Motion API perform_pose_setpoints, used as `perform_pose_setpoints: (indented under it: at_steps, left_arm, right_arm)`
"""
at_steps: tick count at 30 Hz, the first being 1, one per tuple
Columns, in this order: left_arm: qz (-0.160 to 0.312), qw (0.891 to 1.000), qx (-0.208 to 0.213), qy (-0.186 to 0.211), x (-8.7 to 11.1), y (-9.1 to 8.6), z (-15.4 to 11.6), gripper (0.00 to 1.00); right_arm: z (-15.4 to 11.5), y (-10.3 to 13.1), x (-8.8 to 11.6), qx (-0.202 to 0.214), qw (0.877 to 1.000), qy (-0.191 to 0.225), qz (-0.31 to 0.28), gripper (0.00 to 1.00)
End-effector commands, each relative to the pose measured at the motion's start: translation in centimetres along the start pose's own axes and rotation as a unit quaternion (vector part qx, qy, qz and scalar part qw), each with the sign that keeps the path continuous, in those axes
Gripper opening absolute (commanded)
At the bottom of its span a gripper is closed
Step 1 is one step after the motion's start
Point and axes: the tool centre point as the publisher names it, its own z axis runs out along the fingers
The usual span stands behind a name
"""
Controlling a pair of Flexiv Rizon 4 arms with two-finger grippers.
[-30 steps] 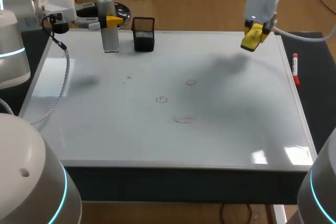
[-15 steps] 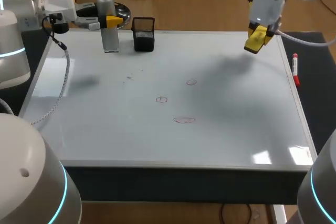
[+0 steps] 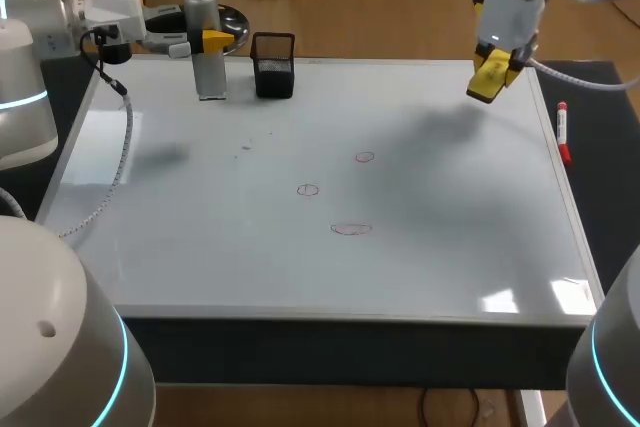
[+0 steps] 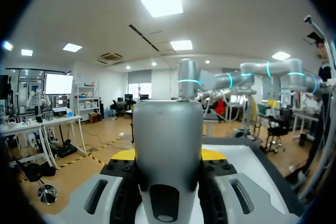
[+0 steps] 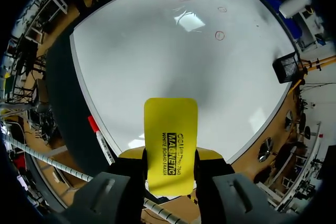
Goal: Pick up the inspection probe, press it on each red-marked spot on the whiteboard one by one, put down the probe, pick up the eraser, and wipe off all the red marks.
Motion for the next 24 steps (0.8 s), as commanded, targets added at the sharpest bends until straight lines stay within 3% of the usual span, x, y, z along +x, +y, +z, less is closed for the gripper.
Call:
perform_pose_setpoints:
  at_steps: [1,10,15,24]
  left_arm:
    - [0.001,1.000,0.000,-0.002,0.1,-0.1,0.0,0.00]
    - [0.002,1.000,0.003,0.008,0.5,-0.8,0.6,0.00]
    - [0.006,0.999,0.002,0.041,3.1,-0.8,2.3,0.00]
    - [-0.001,0.993,0.018,0.118,10.1,0.3,6.2,0.00]
  right_arm:
    - [-0.1,0.0,0.1,0.002,1.000,0.001,-0.001,0.00]
    - [-0.1,0.0,0.1,0.002,1.000,0.001,-0.001,0.00]
    - [-0.1,0.0,0.1,0.002,1.000,0.001,-0.001,0.00]
    - [-0.1,0.0,0.1,0.002,1.000,0.001,-0.001,0.00]
